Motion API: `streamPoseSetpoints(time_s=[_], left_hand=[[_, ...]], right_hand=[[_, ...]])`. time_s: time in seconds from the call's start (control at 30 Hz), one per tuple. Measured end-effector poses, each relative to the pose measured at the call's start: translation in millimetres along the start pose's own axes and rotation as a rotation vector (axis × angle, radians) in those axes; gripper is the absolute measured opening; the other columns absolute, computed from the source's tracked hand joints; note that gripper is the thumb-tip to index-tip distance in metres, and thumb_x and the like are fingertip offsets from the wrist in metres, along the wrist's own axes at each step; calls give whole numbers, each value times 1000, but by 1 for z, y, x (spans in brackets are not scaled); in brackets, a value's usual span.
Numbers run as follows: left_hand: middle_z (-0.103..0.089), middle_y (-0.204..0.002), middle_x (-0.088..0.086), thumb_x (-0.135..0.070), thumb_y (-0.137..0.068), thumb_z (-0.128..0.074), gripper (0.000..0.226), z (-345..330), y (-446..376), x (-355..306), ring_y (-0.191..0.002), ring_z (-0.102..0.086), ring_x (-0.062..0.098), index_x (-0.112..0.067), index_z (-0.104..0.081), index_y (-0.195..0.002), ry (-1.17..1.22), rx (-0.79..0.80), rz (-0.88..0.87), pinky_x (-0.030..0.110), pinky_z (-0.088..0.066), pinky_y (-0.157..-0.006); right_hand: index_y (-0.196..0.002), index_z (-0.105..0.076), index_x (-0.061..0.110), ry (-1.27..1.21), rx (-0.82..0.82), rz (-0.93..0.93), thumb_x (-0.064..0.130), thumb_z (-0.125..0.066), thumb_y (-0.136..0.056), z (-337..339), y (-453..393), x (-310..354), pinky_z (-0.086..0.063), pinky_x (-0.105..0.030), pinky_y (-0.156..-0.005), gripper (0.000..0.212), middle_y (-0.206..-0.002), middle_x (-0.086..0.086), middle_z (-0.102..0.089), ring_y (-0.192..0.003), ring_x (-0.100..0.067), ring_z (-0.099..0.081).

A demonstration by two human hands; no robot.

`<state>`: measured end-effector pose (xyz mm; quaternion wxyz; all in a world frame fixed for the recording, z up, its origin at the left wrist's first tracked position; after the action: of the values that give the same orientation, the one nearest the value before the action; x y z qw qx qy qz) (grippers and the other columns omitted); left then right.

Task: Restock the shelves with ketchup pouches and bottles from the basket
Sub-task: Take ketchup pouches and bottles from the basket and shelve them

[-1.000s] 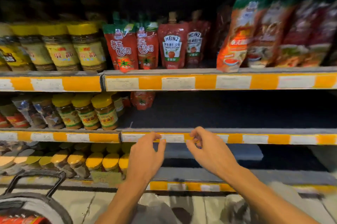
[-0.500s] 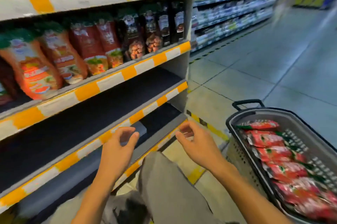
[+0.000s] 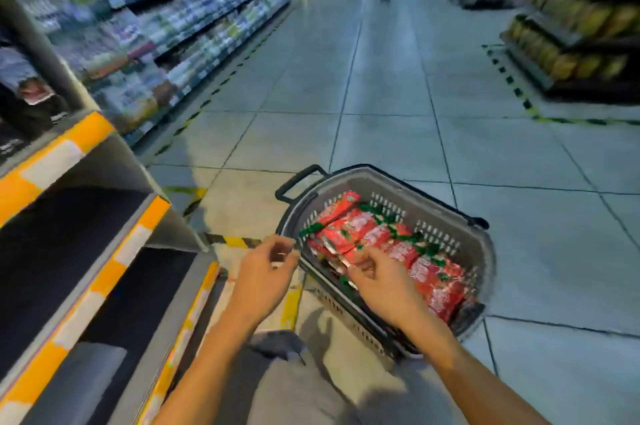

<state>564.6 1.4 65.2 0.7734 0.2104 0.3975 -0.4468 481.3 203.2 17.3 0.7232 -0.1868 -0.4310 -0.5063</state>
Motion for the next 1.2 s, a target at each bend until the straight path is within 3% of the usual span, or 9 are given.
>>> streamPoseSetpoints(time_s=[0.17, 0.27, 0.33, 0.53, 0.7, 0.8, 0.93, 1.07, 1.2], left_hand=[[-65, -90, -9, -22, -92, -68, 9, -77, -78, 6, -89, -62, 13, -18, -65, -100, -139, 189, -23, 14, -34, -69], [-68, -105, -1, -25, -93, -65, 23, -111, -120, 24, -104, -63, 19, -15, -65, -114, -186, 274, 11, 22, -40, -83], [-68, -121, 6, -26, -96, -61, 32, -129, -145, 38, -114, -62, 25, -13, -61, -125, -215, 325, 27, 29, -44, -93], [-61, -134, 14, -22, -101, -51, 40, -177, -208, 69, -122, -58, 31, -13, -49, -140, -314, 469, -26, 34, -43, -101], [-59, -134, 17, -28, -98, -59, 47, -213, -241, 79, -125, -54, 33, -6, -49, -139, -438, 575, -133, 39, -40, -108], [-54, -137, 20, -39, -97, -60, 60, -226, -248, 93, -128, -50, 36, -6, -41, -143, -564, 606, -123, 41, -39, -108], [-48, -140, 21, -44, -97, -57, 72, -235, -252, 114, -130, -47, 36, -6, -28, -151, -535, 578, -81, 43, -38, -109], [-47, -139, 21, -41, -100, -54, 68, -235, -254, 113, -129, -48, 35, -1, -28, -149, -598, 513, -80, 42, -40, -107], [-57, -126, 17, -33, -98, -58, 42, -225, -255, 101, -115, -58, 32, -6, -50, -130, -554, 493, -99, 41, -46, -100]], right_hand=[[-97, -58, 29, -71, -47, -145, 33, -60, -94, 14, -39, -44, -56, -45, -81, 5, -94, 7, -65, -85, -15, -65], [-108, -55, 27, -95, -42, -245, 39, -61, -94, 8, -62, -61, -54, -32, -68, 19, -100, 10, -63, -85, -10, -65], [-115, -52, 26, -92, -56, -296, 38, -62, -94, 3, -81, -68, -53, -29, -72, 26, -102, 11, -60, -87, -8, -63], [-123, -43, 21, -239, -108, -439, 36, -63, -92, -21, -135, -84, -57, -54, -85, 40, -110, -6, -60, -97, -29, -67], [-137, -34, 14, -320, -78, -559, 38, -66, -94, -53, -180, -109, -56, -40, -81, 59, -125, -11, -61, -103, -25, -64], [-142, -35, 6, -273, -66, -623, 44, -69, -92, -67, -199, -126, -49, -38, -99, 72, -136, -11, -54, -120, -26, -55], [-143, -37, -1, -298, -116, -697, 53, -73, -86, -76, -217, -146, -50, -41, -101, 86, -138, -14, -56, -123, -30, -57], [-120, -59, 5, -298, -183, -742, 50, -76, -84, -77, -223, -160, -56, -41, -90, 61, -116, -12, -69, -103, -30, -67], [-108, -62, 6, -379, -244, -778, 40, -82, -82, -81, -218, -164, -58, -44, -86, 48, -105, -11, -70, -94, -30, -69]])
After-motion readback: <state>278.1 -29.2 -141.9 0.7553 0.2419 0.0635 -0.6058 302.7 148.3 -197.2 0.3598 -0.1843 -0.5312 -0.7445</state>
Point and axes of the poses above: each hand's wrist, its own y-axis away from the middle knuckle, its own z-axis out of the back of the hand, x = y × z, the point moved 8 cm from there along -y, towards the middle knuckle
